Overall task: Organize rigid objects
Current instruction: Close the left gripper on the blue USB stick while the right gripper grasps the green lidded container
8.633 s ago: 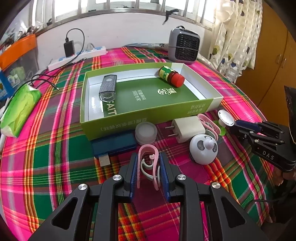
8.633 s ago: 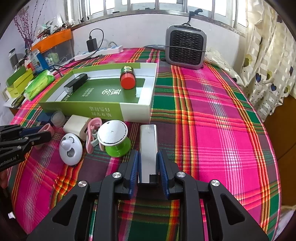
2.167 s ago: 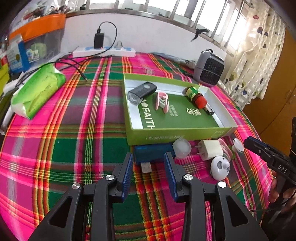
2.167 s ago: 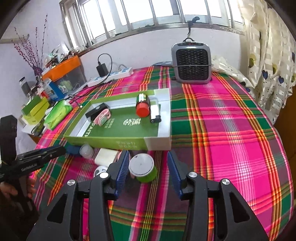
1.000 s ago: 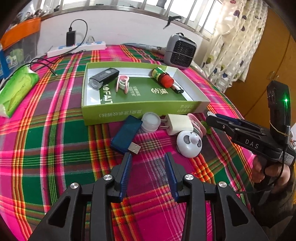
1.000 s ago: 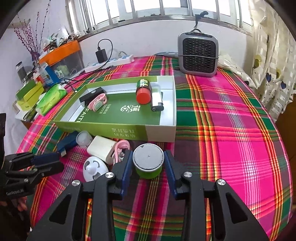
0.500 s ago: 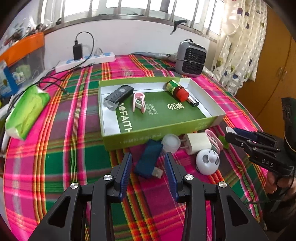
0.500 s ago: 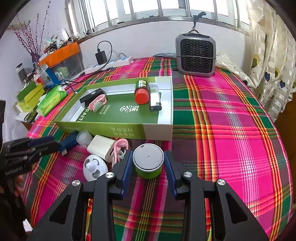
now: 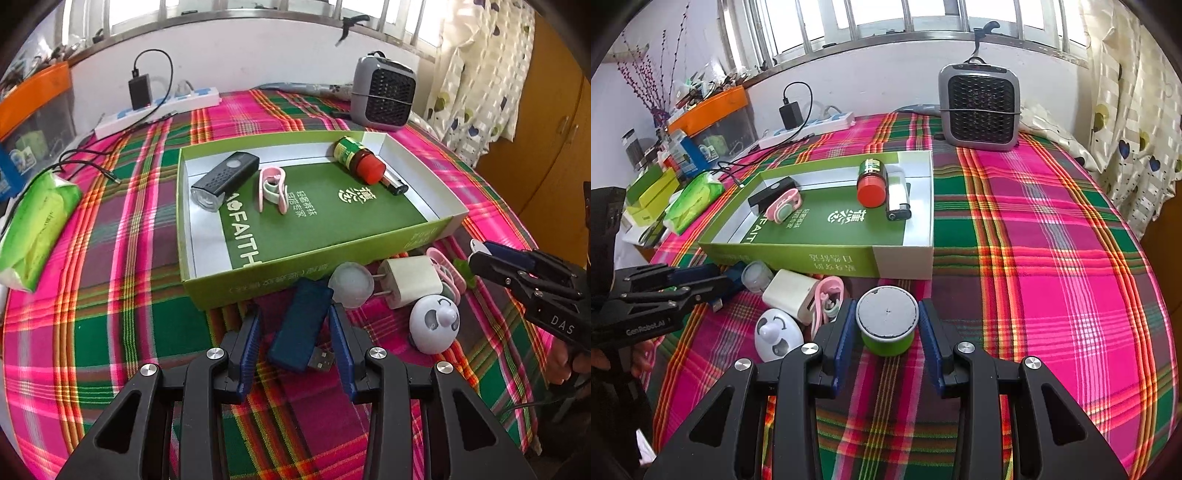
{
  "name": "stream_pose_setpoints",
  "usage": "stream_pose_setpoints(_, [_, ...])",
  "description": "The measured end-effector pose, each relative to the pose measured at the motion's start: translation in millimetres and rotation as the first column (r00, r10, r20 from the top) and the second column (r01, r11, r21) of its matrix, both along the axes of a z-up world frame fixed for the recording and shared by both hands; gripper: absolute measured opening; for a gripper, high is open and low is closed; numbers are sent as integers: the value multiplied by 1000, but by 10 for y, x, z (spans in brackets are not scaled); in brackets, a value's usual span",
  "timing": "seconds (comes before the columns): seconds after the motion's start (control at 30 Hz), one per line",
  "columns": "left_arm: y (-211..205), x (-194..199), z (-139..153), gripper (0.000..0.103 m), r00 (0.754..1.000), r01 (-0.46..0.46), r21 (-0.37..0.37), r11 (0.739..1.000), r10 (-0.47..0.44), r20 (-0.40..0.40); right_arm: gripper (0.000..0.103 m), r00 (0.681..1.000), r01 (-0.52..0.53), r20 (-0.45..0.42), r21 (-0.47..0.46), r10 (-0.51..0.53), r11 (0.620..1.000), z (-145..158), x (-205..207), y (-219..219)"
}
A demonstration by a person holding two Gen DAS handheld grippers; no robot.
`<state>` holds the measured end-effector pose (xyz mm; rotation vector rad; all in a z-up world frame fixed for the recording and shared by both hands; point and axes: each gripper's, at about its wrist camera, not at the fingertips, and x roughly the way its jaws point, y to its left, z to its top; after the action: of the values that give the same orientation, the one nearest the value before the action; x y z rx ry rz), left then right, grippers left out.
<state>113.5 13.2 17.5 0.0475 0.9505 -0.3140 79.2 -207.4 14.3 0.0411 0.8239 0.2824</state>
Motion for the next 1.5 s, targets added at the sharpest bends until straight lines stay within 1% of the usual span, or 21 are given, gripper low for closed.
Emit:
stream_pose_setpoints(0.1, [-16,23,-23,35,1000,0,2,1000,1,-9,36,1000,-1,0,1,1,1000,-3,2,-1])
stream_pose_setpoints(0.23, [-49,27,-29,35,1000,0,21,1000,0,-3,36,1000,-6,1,4,6,1000,1,5,3])
stream_pose_setpoints(0.57, [-33,22,-31,34,1000,-9,31,999,9,7,36,1000,-6,4,10,6,1000,-3,10,-6])
stream_pose_setpoints(0.63, [-24,18,-32,32,1000,-13,29,999,12,8,36,1000,-6,4,10,6,1000,-3,10,-6])
stream_pose_setpoints(0.7, [-13,17,-31,27,1000,-20,32,999,20,9,36,1000,-6,3,10,6,1000,-3,10,-7])
stream_pose_setpoints(0.83, [10,18,-27,22,999,-31,32,999,30,10,36,1000,-5,3,11,5,1000,-3,10,-7])
stream_pose_setpoints(1.5, [46,-8,-10,22,998,-53,46,998,52,20,36,1000,-6,4,7,6,1000,-2,4,-1])
